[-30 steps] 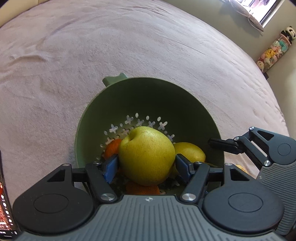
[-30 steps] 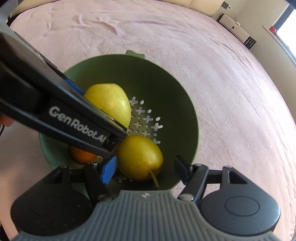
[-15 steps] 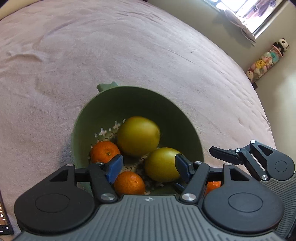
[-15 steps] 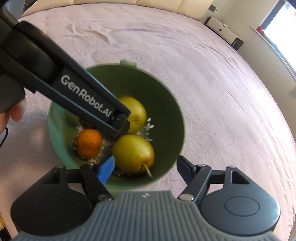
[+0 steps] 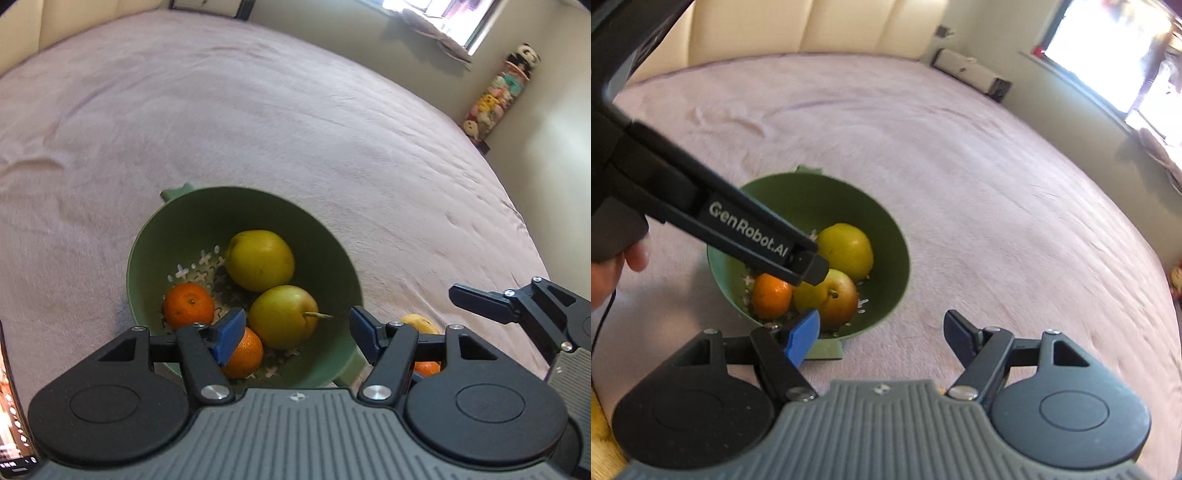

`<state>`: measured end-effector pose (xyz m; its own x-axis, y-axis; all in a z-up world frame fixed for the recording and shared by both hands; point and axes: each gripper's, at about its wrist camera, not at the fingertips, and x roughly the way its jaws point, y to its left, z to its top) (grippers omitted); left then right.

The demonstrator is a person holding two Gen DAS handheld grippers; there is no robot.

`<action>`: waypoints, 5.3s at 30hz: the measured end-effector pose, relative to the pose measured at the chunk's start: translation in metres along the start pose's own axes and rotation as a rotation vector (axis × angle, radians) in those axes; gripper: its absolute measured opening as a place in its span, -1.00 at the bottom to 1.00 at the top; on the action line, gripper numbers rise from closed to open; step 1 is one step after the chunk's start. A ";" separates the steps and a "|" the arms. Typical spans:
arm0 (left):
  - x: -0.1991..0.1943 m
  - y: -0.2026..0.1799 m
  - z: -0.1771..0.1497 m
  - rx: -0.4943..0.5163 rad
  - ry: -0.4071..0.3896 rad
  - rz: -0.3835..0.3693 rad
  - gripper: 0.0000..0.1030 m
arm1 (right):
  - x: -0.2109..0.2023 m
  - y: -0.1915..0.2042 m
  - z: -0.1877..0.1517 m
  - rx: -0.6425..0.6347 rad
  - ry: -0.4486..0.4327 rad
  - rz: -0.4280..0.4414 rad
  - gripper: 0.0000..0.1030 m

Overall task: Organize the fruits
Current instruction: 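Lift both open tools away from the colander, then move both tools to the loose mandarins and close the right tool on one, then close the left tool on a mandarin beside the banana, then carry both held mandarins over the green colander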

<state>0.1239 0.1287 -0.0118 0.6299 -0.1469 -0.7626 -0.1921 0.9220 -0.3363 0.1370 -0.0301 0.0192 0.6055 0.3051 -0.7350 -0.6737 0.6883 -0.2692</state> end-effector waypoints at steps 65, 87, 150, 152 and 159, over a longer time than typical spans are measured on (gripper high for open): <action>0.044 -0.119 -0.105 0.502 0.027 -0.104 0.17 | -0.007 -0.051 -0.200 0.776 0.217 -0.060 -0.18; 0.096 -0.156 -0.112 0.658 0.026 -0.095 0.34 | -0.017 -0.097 -0.211 0.900 0.192 -0.223 -0.19; -0.035 -0.050 -0.017 0.449 -0.213 0.158 -0.03 | -0.039 -0.013 -0.041 0.354 -0.140 -0.007 -0.20; -0.036 -0.038 -0.012 0.417 -0.209 0.176 -0.03 | -0.031 -0.003 -0.027 0.282 -0.149 0.007 -0.21; -0.026 -0.005 0.004 0.306 -0.179 0.210 -0.03 | 0.003 0.023 0.004 0.086 -0.130 0.075 -0.21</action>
<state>0.1120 0.1289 0.0120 0.7273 0.0959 -0.6796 -0.1151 0.9932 0.0169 0.1250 -0.0101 0.0133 0.6083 0.4365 -0.6630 -0.6836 0.7125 -0.1581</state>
